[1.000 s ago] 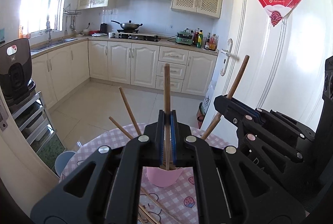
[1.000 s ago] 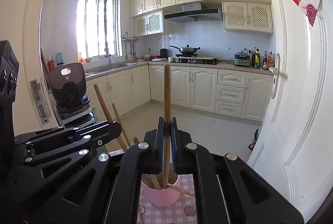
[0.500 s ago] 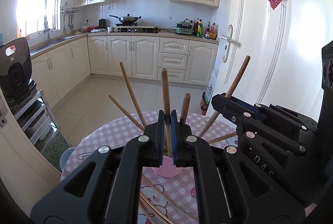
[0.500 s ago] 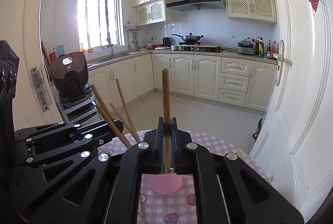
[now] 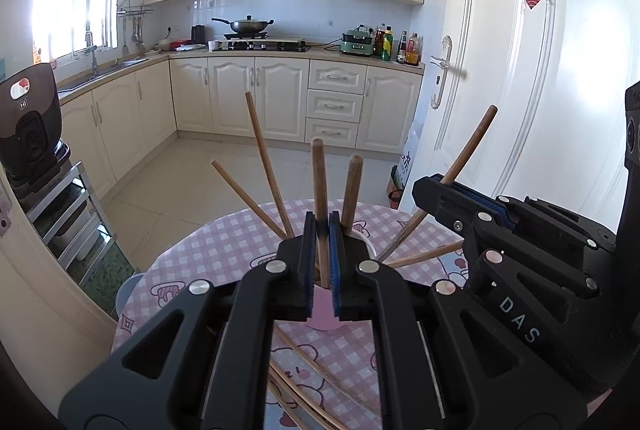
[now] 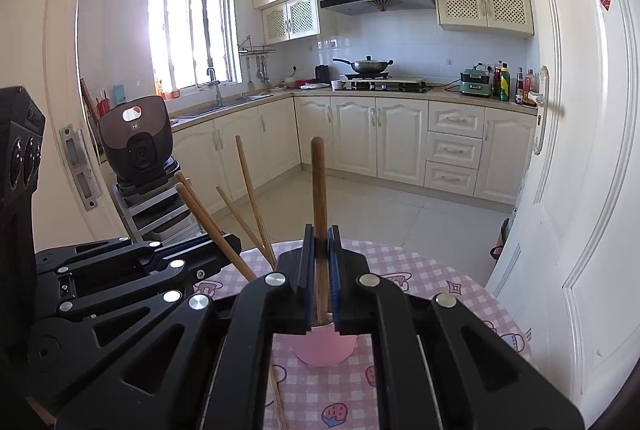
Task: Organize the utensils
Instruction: 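Open both tools to release the chopsticks into the cup, then move both tools back down to the remaining chopsticks on the table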
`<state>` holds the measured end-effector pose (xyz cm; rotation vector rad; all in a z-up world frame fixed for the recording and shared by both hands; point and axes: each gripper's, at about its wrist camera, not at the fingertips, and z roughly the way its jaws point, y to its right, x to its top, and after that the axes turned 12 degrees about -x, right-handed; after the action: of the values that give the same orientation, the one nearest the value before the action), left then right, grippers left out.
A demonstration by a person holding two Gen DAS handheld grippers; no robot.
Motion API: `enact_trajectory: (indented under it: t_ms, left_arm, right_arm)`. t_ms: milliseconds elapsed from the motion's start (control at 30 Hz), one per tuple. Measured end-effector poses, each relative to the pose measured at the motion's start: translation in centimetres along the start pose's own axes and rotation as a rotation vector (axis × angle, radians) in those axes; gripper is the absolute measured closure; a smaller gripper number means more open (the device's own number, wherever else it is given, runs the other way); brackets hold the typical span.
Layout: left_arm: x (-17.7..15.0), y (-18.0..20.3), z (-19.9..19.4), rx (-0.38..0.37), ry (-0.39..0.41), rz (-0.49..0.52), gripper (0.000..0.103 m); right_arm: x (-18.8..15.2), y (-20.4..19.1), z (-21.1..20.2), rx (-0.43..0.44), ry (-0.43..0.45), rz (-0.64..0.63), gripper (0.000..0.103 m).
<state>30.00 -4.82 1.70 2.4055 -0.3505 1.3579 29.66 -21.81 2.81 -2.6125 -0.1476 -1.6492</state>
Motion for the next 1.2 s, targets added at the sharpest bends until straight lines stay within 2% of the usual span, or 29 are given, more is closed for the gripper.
enact_trajectory:
  t_ms: [400, 567, 633, 700, 733, 933, 1000, 1200]
  left_arm:
    - [-0.2, -0.4, -0.2, 0.011, -0.008, -0.023, 0.095]
    - [0.0, -0.3, -0.7, 0.028, 0.001, -0.030, 0.094]
    - [0.0, -0.2, -0.9, 0.031, -0.002, -0.029, 0.088]
    - [-0.1, -0.1, -1.4, 0.041, 0.011, -0.025, 0.063]
    - [-0.2, 0.0, -1.6, 0.047, 0.024, -0.022, 0.055]
    - [-0.5, 0.5, -2.9, 0.063, 0.036, 0.000, 0.052]
    - [-0.8, 0.5, -3.4, 0.063, 0.039, -0.001, 0.045]
    - [-1.7, 0.8, -5.3, 0.088, 0.050, 0.017, 0.041]
  right_arm:
    - [-0.1, 0.7, -0.4, 0.030, -0.018, 0.046, 0.095]
    - [-0.1, 0.8, -1.0, 0.021, -0.011, 0.043, 0.083]
    - [-0.1, 0.9, -1.3, 0.015, -0.005, 0.037, 0.082]
    - [-0.2, 0.9, -1.7, 0.009, -0.002, 0.027, 0.082]
    - [-0.3, 0.9, -1.9, 0.009, -0.003, 0.026, 0.081]
    - [-0.7, 0.5, -3.1, -0.013, 0.006, 0.000, 0.077]
    - [-0.9, 0.4, -3.6, -0.018, 0.008, -0.006, 0.075]
    - [-1.7, -0.2, -5.2, -0.019, 0.015, -0.034, 0.071]
